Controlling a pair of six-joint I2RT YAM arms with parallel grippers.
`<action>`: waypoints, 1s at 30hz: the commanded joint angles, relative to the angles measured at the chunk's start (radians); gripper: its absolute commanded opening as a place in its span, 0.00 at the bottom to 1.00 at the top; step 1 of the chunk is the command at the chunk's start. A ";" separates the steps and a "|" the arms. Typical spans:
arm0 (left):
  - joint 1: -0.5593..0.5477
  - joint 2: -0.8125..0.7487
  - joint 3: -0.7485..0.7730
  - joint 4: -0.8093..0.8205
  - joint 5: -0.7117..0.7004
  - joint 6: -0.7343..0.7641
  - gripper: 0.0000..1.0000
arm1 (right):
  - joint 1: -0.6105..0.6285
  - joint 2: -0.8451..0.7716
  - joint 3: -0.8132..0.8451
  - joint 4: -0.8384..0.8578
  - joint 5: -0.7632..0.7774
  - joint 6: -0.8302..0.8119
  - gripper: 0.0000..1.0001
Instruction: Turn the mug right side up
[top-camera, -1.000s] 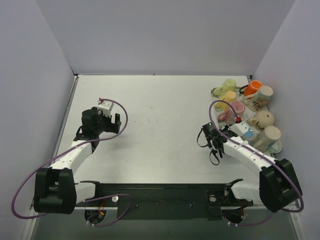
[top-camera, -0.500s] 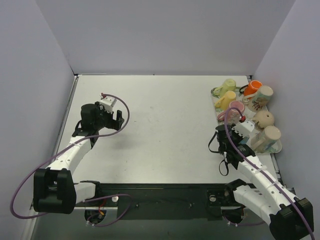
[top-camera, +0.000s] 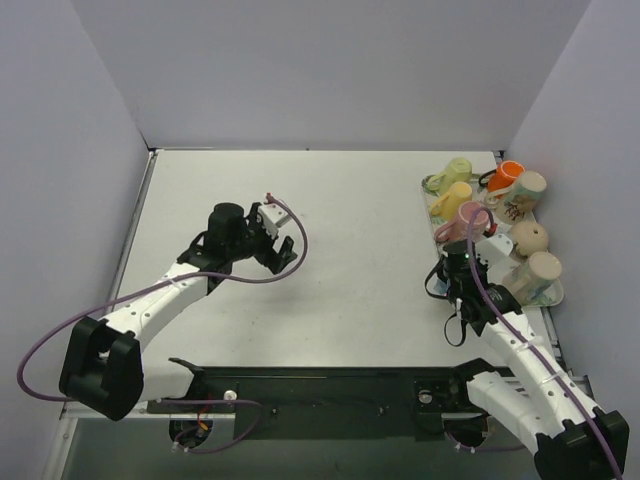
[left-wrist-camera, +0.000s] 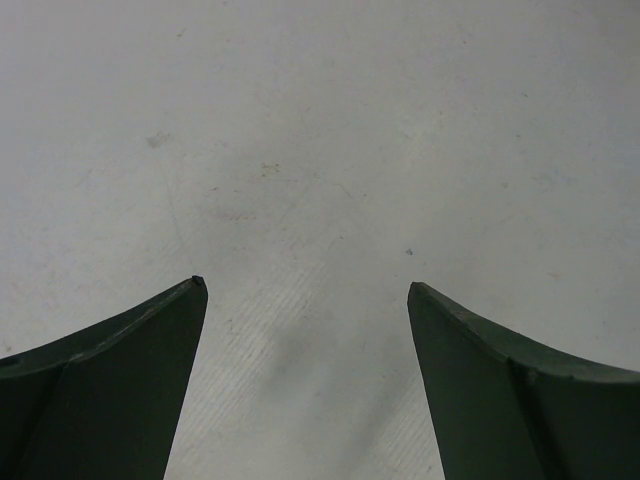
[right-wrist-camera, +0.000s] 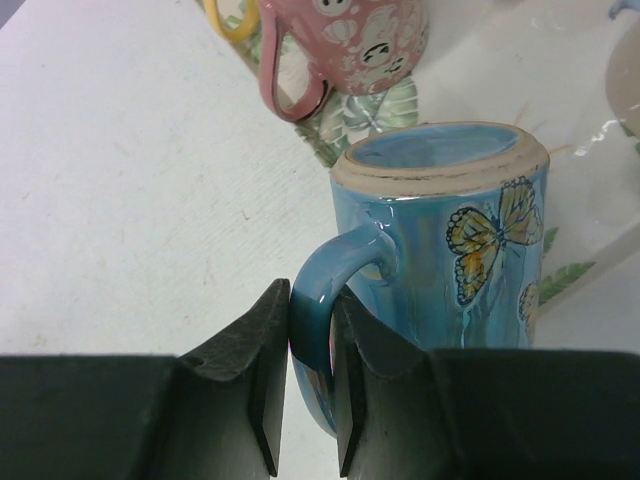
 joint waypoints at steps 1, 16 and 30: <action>-0.080 0.016 0.063 0.014 -0.003 0.044 0.92 | -0.002 0.001 0.106 0.083 -0.091 0.029 0.00; -0.447 0.035 -0.162 0.704 -0.327 0.341 0.93 | 0.242 0.198 0.419 0.135 -0.126 0.280 0.00; -0.508 0.158 -0.316 1.213 -0.264 0.467 0.93 | 0.357 0.316 0.485 0.270 -0.123 0.388 0.00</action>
